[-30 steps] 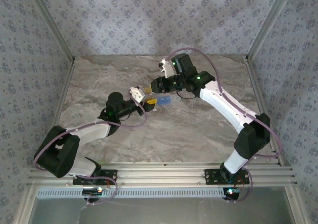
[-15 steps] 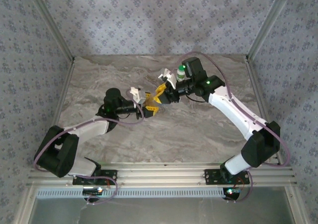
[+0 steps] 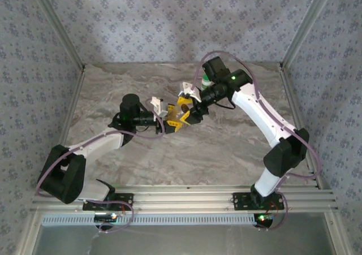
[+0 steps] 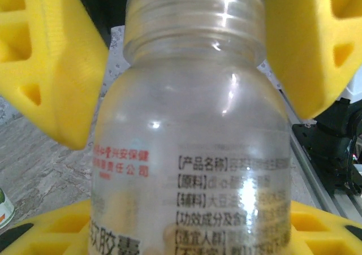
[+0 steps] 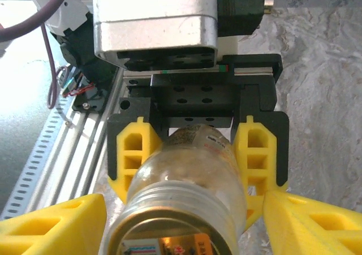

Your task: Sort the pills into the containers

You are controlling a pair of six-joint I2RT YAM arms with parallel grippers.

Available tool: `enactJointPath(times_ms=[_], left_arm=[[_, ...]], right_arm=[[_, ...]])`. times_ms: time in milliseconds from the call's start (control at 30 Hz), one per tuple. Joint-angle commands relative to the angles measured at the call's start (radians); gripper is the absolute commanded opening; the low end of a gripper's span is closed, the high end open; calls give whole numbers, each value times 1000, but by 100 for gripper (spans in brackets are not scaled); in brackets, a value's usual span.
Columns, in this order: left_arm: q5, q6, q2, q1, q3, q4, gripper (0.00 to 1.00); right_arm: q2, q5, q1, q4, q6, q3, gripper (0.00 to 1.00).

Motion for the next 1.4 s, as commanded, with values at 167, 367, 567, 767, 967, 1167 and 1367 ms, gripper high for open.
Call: enactJointPath(times_ms=[167,367,567,767,967,1167,1367], left_arm=[[-201,23,-11,-1,-26,80,19],[-352,9,6,-18,-32,148,19],[-420,-6,38,-31,-36,207,19],[-534,6,50,-54,-44,234,17],[-586,-3,67,-56,-51,269,17],[-612,-9,70,-58,-53,277,17],[-609,-16,68,-60,-57,280,17]], right_arm=[[-181,14,-2,179,282,-104,85],[-328,341,-2,660,777,-298,89],[-267,446,-4,660,1026,-260,88],[-189,532,10,614,1227,-213,84],[-127,557,51,599,1286,-192,79],[-106,547,78,627,1315,-207,72],[-110,562,81,636,1308,-225,58]])
